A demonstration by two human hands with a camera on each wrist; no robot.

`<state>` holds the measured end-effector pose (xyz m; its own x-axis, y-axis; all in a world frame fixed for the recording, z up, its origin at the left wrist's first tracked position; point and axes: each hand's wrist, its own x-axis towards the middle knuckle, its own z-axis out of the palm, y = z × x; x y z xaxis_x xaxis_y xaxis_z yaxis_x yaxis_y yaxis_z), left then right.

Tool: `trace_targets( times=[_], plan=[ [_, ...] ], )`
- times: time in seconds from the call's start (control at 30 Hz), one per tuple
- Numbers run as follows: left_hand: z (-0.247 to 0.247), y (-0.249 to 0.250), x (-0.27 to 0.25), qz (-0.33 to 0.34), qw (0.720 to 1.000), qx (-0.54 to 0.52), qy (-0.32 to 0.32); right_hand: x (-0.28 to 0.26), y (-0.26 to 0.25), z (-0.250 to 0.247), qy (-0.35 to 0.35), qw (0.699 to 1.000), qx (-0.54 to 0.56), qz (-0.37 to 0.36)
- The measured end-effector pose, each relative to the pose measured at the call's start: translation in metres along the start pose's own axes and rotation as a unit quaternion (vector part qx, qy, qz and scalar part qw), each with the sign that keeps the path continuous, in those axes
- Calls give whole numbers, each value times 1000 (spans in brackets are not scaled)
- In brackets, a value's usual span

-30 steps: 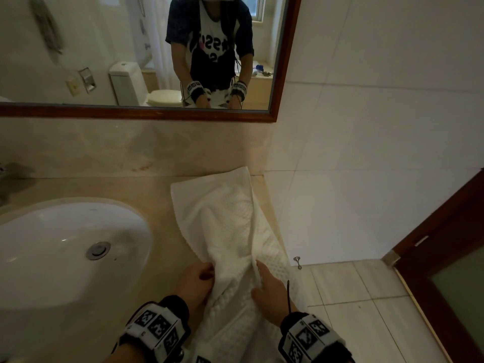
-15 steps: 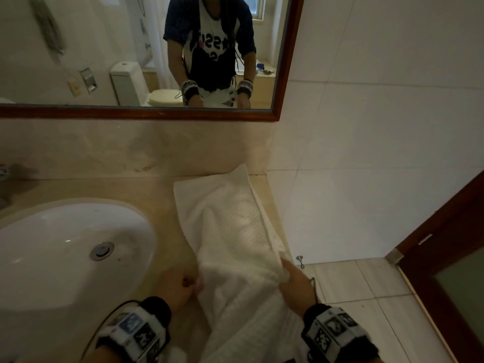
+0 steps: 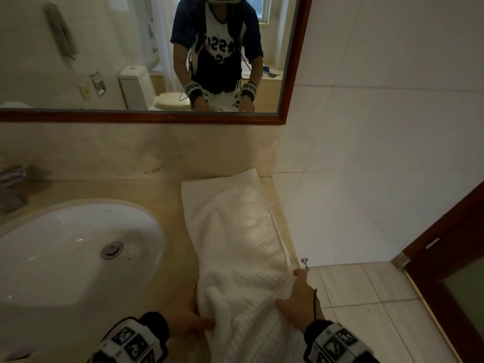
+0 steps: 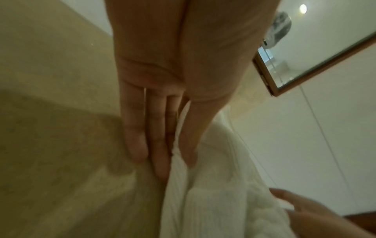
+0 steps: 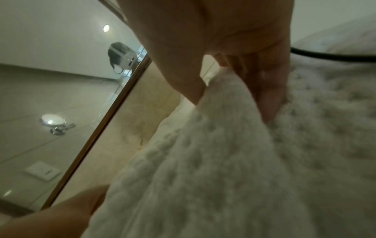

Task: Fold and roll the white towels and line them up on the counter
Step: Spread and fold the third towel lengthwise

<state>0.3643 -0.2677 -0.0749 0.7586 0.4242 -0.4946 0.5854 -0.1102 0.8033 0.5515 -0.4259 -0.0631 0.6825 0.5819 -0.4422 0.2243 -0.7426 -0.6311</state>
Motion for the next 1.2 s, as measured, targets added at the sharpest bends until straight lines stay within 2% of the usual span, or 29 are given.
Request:
trace_targets(
  times=[0.1, 0.17, 0.23, 0.3, 0.37, 0.43, 0.5, 0.6, 0.73, 0.87, 1.0, 1.07, 1.13, 1.2],
  plan=[
    [2, 2, 2, -38, 999, 8, 29, -3, -4, -2, -23, 1000, 0, -18],
    [-12, 9, 5, -34, 996, 64, 54, 2, -12, -11, 5, 999, -1, -43],
    [-29, 26, 4, -14, 985, 126, 119, 14, -20, -19, 54, 996, 14, -63],
    [-38, 44, 5, 11, 966, 181, 185, 24, -25, -20, 92, 993, 49, -51],
    [-37, 53, 5, 22, 951, 221, 213, 26, -26, -14, 88, 995, 53, -11],
    [-30, 47, 1, -4, 945, 253, 208, 20, -20, -3, 60, 997, 36, 14],
    [-26, 41, -9, -53, 952, 231, 193, 12, -12, 2, 54, 998, 26, 10],
    [-18, 39, -25, -105, 964, 205, 134, 10, 3, 3, 80, 997, 13, -1],
    [-6, 25, -43, -141, 973, 172, 63, 7, 10, -4, 99, 995, -17, -10],
    [11, -5, -50, -165, 976, 118, 82, -1, 9, -8, 65, 995, -79, -14],
    [27, -12, -54, -173, 975, 51, 132, -20, 12, -3, 72, 997, -8, -20],
    [33, -10, -59, -177, 972, 46, 146, -36, 17, 7, 27, 999, 25, -3],
    [37, -12, -63, -187, 969, 49, 151, -53, 24, 16, -10, 1000, 9, 2],
    [39, -16, -70, -185, 971, 24, 151, -64, 32, 21, -8, 1000, -9, -9]
  ],
)
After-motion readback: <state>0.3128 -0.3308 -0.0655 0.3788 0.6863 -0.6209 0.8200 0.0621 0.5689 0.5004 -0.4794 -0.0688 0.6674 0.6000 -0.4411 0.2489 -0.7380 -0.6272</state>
